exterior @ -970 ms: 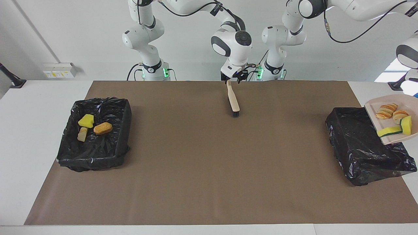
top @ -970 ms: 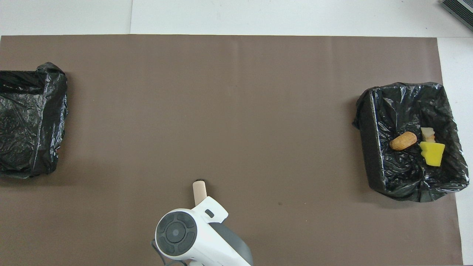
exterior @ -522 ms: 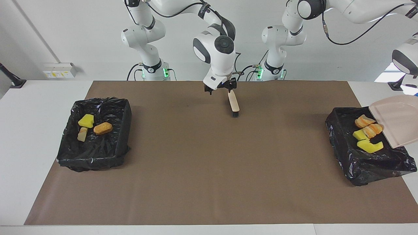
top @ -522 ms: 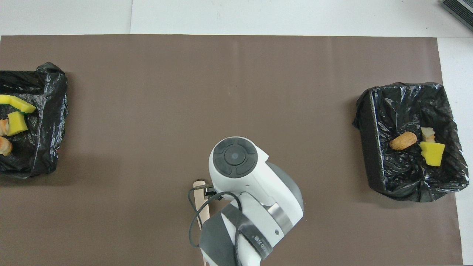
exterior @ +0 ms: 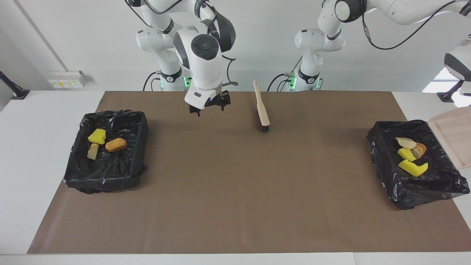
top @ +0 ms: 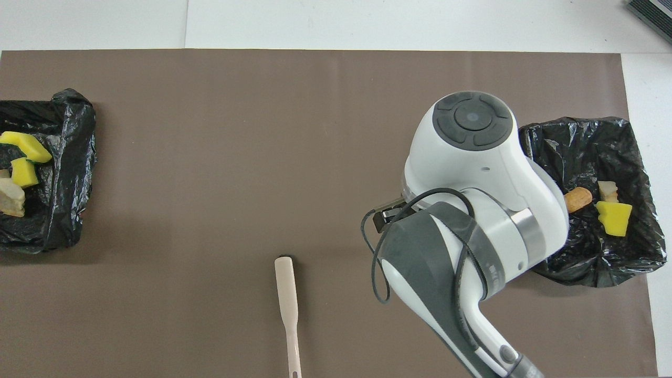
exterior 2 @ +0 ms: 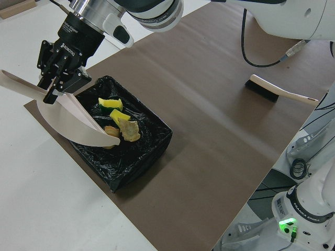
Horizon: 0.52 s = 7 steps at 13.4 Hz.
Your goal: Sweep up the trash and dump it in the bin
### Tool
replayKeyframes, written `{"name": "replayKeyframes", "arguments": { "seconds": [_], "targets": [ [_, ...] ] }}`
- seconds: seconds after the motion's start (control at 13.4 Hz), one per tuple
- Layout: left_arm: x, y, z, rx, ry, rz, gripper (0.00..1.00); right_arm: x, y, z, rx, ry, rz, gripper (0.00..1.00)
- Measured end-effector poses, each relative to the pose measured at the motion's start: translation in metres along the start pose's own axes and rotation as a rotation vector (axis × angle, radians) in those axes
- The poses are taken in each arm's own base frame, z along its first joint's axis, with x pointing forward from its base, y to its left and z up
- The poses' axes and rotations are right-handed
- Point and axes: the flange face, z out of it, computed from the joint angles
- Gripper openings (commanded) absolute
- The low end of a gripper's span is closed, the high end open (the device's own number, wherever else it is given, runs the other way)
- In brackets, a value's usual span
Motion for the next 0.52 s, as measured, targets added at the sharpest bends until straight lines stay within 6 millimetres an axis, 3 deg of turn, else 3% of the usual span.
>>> {"name": "replayKeyframes", "arguments": {
  "seconds": [0.22, 0.52],
  "targets": [
    [0.030, -0.018, -0.041, 0.038, 0.067, 0.026, 0.00, 0.003, 0.059, -0.014, -0.020, 0.029, -0.048, 1.00],
    [0.102, -0.036, -0.097, 0.006, 0.238, 0.004, 0.00, -0.011, 0.134, -0.041, -0.038, 0.084, 0.005, 1.00]
  ]
}}
